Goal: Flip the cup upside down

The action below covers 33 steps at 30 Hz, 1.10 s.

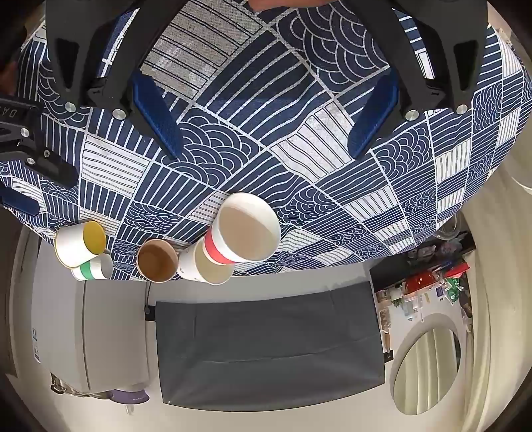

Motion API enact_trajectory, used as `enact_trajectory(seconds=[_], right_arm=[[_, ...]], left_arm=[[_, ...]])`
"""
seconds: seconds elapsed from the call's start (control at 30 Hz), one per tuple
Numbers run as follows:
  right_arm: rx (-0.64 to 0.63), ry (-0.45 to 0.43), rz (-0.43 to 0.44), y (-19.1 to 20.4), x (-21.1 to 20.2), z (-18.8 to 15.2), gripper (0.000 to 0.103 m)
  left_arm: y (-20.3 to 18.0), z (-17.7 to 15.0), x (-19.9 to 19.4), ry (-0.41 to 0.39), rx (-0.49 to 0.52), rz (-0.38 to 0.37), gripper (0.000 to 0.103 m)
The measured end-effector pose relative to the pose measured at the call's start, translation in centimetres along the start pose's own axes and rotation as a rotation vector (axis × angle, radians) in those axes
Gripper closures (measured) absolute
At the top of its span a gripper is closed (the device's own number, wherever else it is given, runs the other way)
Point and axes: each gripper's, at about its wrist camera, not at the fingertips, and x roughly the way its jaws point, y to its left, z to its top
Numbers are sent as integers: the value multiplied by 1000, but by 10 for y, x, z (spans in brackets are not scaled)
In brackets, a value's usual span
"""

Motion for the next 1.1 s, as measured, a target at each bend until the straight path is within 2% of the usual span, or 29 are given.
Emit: enact_trajectory(seconds=[1.1], right_arm=[[-17,-11,7,4,-3,-1,8]], left_arm=[[-1,1,1,7,4,-1,6]])
